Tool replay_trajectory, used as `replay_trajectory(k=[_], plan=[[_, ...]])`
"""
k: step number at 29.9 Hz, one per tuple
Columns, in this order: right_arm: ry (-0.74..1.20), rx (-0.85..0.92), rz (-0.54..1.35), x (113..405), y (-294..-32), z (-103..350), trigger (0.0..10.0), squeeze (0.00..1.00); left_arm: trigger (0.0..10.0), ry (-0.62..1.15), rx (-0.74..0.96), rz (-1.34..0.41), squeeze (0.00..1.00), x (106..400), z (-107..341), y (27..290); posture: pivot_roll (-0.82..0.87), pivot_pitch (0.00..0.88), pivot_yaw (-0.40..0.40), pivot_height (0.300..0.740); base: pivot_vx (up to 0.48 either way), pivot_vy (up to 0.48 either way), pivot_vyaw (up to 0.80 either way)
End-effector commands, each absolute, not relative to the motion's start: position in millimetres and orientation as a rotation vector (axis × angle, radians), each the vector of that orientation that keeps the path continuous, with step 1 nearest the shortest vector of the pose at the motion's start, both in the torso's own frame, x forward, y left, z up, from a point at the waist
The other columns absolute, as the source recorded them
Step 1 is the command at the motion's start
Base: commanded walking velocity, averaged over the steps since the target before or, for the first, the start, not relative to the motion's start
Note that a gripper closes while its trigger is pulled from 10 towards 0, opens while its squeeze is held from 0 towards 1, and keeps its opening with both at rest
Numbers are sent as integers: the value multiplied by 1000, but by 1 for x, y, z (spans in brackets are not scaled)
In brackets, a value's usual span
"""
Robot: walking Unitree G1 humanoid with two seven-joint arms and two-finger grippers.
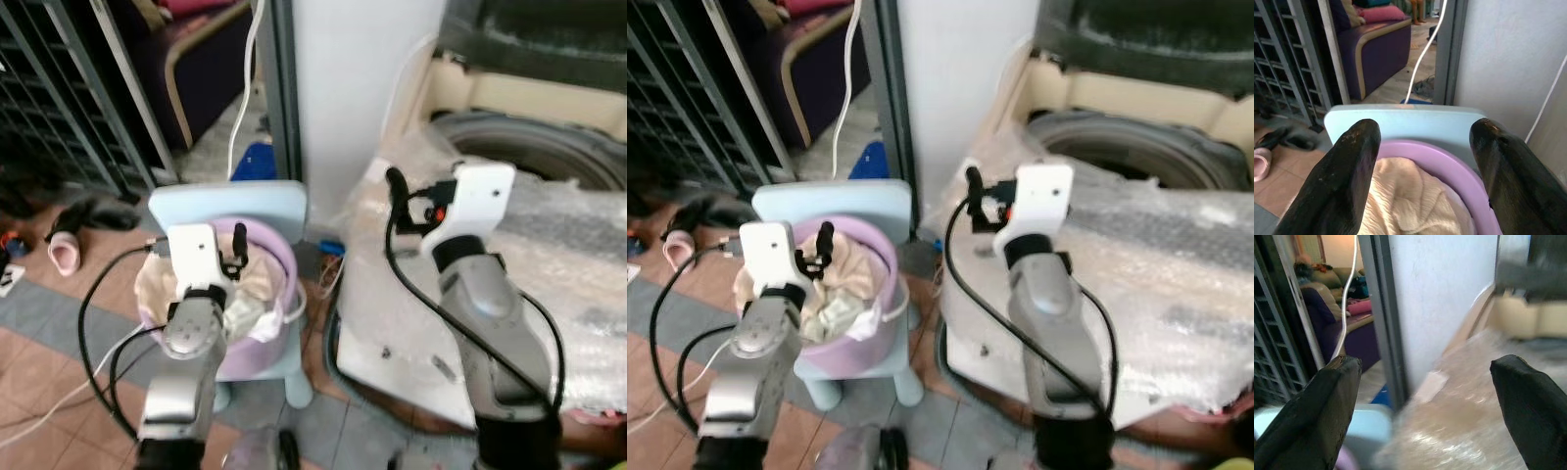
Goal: Clothes washing
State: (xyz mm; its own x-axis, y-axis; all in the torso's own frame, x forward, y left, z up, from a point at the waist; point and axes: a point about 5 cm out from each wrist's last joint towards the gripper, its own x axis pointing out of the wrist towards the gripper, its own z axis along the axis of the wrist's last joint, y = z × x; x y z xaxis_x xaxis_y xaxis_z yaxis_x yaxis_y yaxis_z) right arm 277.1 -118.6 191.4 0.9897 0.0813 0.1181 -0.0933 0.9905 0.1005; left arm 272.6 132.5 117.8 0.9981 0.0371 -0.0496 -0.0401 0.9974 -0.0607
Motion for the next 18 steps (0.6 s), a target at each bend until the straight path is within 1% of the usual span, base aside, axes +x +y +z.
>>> replay_trajectory(k=[1,5,7,11,12,13,15,16,18], plan=[[-79,128,27,275,-132,187,10000,0,10000,43,-72,21,0,272,121,128,-70,38,81,740,0,480,0],[-48,74,75,276,-125,184,10000,0,10000,41,-69,16,0,273,120,127,-73,35,79,740,0,480,0],[-57,73,180,275,-117,185,10000,0,10000,36,-69,14,0,273,121,126,-71,42,80,740,0,480,0],[-58,89,185,276,-117,185,10000,0,10000,36,-70,23,0,273,121,128,-69,48,84,740,0,447,0],[-27,88,152,279,-124,182,10000,0,10000,44,-82,24,0,273,121,129,-70,60,86,740,0,0,0],[-27,88,152,279,-124,182,10000,0,10000,44,-82,24,0,273,121,129,-70,60,86,740,0,0,0],[37,101,97,283,-137,173,10000,0,10000,30,-67,26,0,274,123,132,-65,55,82,740,0,0,0],[46,142,113,284,-139,171,10000,0,10000,23,-57,25,0,275,124,133,-65,55,82,740,0,0,0],[44,152,117,283,-141,171,10000,0,10000,18,-51,24,0,275,124,134,-62,55,81,740,0,0,0]])
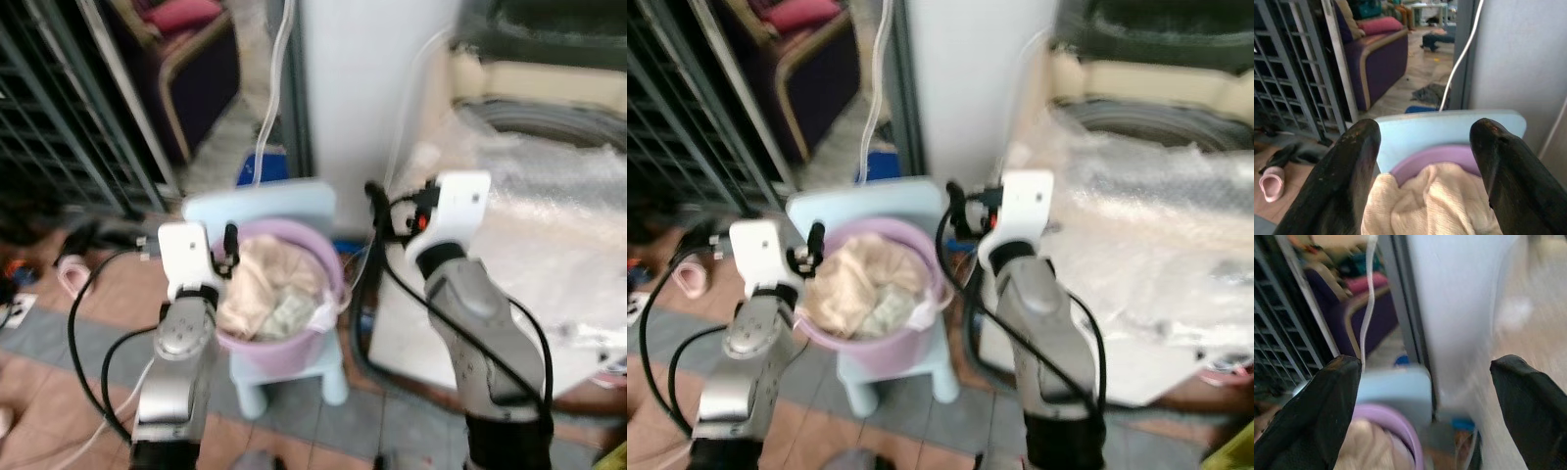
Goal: Clothes washing
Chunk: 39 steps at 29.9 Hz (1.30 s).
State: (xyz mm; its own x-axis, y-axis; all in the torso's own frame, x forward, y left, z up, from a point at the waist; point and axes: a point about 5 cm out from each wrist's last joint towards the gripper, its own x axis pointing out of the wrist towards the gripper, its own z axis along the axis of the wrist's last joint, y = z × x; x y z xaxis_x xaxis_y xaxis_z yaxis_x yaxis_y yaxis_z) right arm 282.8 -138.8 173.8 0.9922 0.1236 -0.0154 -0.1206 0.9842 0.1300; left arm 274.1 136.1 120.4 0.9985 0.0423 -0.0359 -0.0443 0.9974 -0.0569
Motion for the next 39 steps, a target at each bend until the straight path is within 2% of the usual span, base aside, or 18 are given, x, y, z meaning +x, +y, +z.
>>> replay_trajectory(k=[1,10,18,22,24,26,30,33,39], plan=[[33,135,128,283,-142,172,10000,0,10000,16,-48,23,0,276,124,134,-62,55,81,740,0,0,744],[35,47,193,294,-141,166,10000,0,10000,42,-25,57,0,273,119,143,-47,69,76,740,0,0,751],[100,83,165,298,-152,151,10000,0,10000,39,-30,40,0,273,120,140,-44,76,77,740,96,0,724],[132,104,162,298,-153,145,10000,0,10000,42,-30,35,0,272,120,140,-42,80,77,740,271,0,0],[153,-13,155,302,-151,139,10000,0,10000,46,-29,35,0,271,119,139,-39,82,74,740,330,0,0],[160,-39,156,303,-150,136,10000,0,10000,49,-28,32,0,270,118,139,-37,82,71,740,334,0,0],[190,27,191,303,-144,131,10000,0,10000,52,-25,30,0,270,117,139,-34,83,70,740,371,0,0],[222,-105,305,303,-132,125,10000,0,10000,57,-23,39,0,266,116,139,-25,90,61,740,386,0,0],[263,-108,297,302,-133,115,10000,0,10000,60,-19,56,0,263,115,140,-18,98,49,740,214,0,0]])
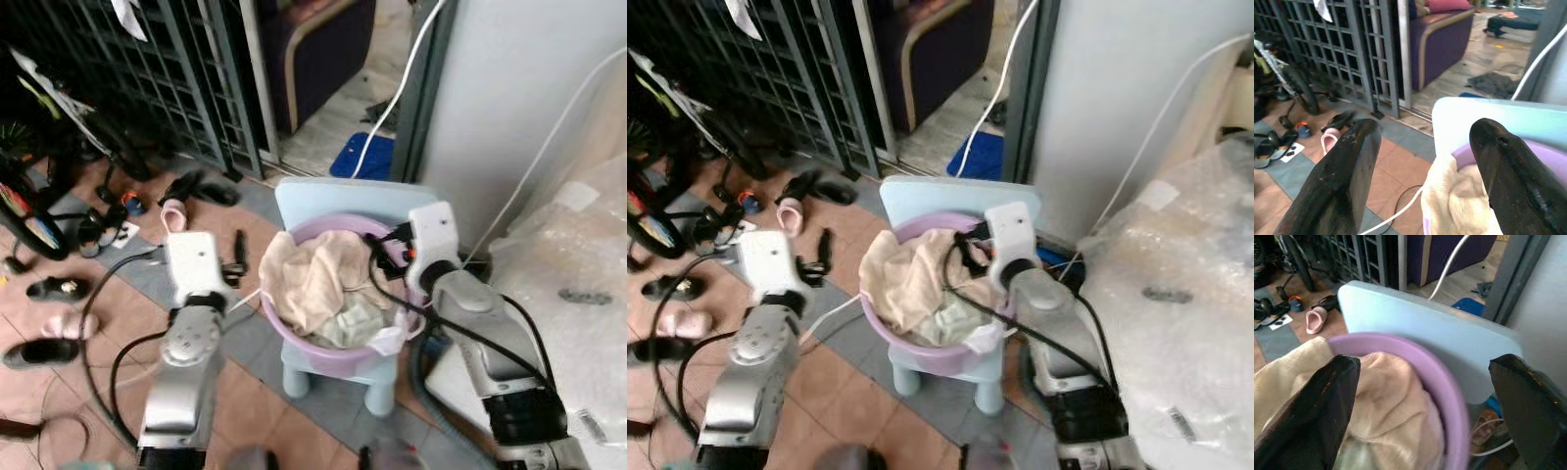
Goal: Clothes washing
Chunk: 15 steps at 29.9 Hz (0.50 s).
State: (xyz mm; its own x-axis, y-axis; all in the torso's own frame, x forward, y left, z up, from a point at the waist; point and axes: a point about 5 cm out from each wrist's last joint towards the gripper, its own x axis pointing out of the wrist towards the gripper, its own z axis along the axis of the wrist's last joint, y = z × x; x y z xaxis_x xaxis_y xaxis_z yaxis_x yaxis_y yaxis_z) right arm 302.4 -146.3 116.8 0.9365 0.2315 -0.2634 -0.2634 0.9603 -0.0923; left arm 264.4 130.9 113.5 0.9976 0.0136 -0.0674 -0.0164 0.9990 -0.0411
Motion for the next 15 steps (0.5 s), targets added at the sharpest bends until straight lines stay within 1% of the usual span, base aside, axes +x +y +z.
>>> replay_trajectory(k=[1,5,9,11,13,15], plan=[[263,-108,297,302,-133,115,10000,0,10000,60,-19,56,0,263,115,140,-18,98,49,740,0,0,0],[335,-117,379,298,-129,103,10000,0,10000,100,-3,62,0,262,112,138,-9,110,45,740,0,0,0],[384,-154,416,304,-127,91,10000,0,10000,175,49,42,0,257,103,138,23,134,34,740,0,0,0],[412,-152,403,310,-126,85,10000,0,10000,224,83,58,0,248,96,145,51,142,23,740,0,0,0],[440,-135,393,313,-124,80,10000,0,10000,241,78,57,0,240,94,150,85,159,8,740,0,0,0],[491,-90,382,315,-119,71,10000,0,10000,271,97,84,0,224,92,161,146,183,-22,740,0,0,0]])
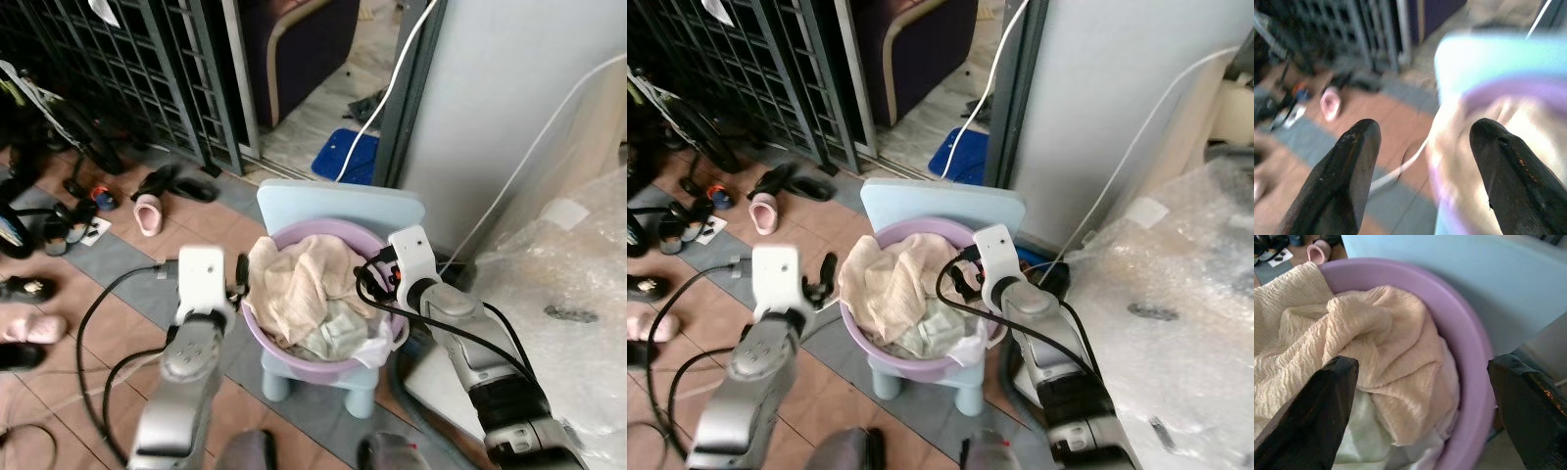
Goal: Clothes washing
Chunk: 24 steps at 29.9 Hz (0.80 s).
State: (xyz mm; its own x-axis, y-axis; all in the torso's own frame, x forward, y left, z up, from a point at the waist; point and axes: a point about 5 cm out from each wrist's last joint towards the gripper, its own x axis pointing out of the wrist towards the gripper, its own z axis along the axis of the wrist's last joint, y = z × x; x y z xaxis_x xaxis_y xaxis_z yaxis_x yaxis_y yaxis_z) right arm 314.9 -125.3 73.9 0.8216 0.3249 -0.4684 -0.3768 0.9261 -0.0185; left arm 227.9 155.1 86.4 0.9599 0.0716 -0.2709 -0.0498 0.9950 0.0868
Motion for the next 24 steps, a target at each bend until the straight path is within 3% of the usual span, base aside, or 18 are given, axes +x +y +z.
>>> replay_trajectory(k=[1,6,16,17,18,19,20,24], plan=[[506,-82,383,315,-118,68,10000,0,10000,290,108,99,0,219,91,164,146,183,-22,740,0,0,0],[560,-47,403,325,-95,55,10000,0,10000,385,146,183,0,190,84,180,211,234,-58,740,0,0,0],[598,-87,346,333,-78,45,10000,0,10000,404,149,240,0,169,97,187,244,316,-77,740,0,0,0],[607,-81,337,333,-77,44,8941,0,10000,407,149,239,0,168,98,186,245,321,-80,740,0,0,0],[607,-81,337,333,-77,44,8941,0,10000,407,149,239,0,168,98,186,245,321,-80,740,0,0,0],[622,-91,328,332,-74,40,1490,0,10000,412,149,237,0,167,99,184,248,330,-85,740,0,0,0],[625,-98,326,332,-72,39,0,0,10000,414,148,237,0,166,100,182,250,335,-92,740,0,0,0],[623,-111,337,330,-66,37,0,0,10000,415,139,246,0,165,103,181,249,344,-106,740,0,0,0]])
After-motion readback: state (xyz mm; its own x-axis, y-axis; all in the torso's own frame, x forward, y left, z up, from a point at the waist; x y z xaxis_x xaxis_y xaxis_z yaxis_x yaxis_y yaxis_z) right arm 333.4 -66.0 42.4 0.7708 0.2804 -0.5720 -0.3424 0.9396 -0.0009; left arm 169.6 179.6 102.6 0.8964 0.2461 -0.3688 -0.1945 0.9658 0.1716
